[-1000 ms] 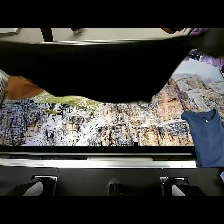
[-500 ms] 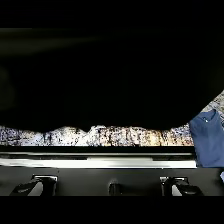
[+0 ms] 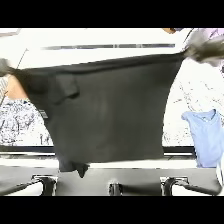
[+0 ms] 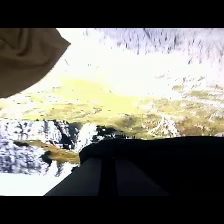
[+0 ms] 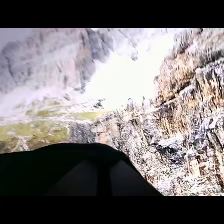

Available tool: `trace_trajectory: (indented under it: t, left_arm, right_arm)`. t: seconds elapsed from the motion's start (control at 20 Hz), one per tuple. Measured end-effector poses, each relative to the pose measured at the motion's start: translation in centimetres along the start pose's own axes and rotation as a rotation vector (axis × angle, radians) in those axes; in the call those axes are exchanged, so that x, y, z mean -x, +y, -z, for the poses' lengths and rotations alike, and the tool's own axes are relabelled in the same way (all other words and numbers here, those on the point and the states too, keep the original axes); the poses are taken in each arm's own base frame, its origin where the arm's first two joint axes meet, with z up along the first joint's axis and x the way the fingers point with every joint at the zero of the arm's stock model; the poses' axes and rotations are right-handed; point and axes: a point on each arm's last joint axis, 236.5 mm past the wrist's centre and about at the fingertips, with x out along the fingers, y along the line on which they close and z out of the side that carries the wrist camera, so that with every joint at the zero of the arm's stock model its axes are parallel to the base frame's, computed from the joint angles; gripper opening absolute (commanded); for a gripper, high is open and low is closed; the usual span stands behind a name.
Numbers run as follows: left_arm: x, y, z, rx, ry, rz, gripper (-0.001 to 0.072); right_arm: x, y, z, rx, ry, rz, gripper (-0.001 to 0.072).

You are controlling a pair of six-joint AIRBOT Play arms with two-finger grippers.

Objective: Fold the clothes and pants, and hang the long-sleeved shirts on hangers.

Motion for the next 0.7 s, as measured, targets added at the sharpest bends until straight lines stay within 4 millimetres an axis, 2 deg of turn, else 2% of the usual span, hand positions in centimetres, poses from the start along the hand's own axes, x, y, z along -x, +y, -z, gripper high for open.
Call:
trace_trajectory:
  t: [0.1, 0.2, 0.3, 0.35, 0.5, 0.6, 0.7]
  left_arm:
    - [-7.2, -0.4, 1.3, -0.006, 0.096, 0.030, 0.0017]
    - [-13.4, -0.8, 2.5, -0.009, 0.148, 0.046, 0.0016]
    - [-18.1, -0.9, 3.0, -0.010, 0.163, 0.050, 0.0017]
    - [-19.8, -1.0, 2.9, -0.009, 0.159, 0.052, 0.0017]
    - [-22.5, -0.9, 2.3, -0.011, 0.143, 0.055, 0.0017]
    - [-23.0, -0.9, 2.1, -0.012, 0.142, 0.056, 0.0017]
    - [-22.8, -0.7, 2.6, -0.011, 0.174, 0.059, 0.0017]
  right_arm:
    - [-6.8, -3.2, 0.9, -0.038, 0.108, 0.038, 0.0029]
    - [-12.7, -6.0, 1.9, -0.072, 0.174, 0.063, 0.0029]
    - [-17.1, -8.1, 2.3, -0.091, 0.186, 0.076, 0.0029]
    - [-18.7, -8.9, 2.4, -0.095, 0.185, 0.079, 0.0029]
    - [-21.5, -10.3, 2.5, -0.105, 0.175, 0.084, 0.0029]
    - [-22.2, -10.7, 3.0, -0.106, 0.189, 0.088, 0.0029]
    - [-22.2, -10.9, 4.2, -0.106, 0.242, 0.096, 0.0029]
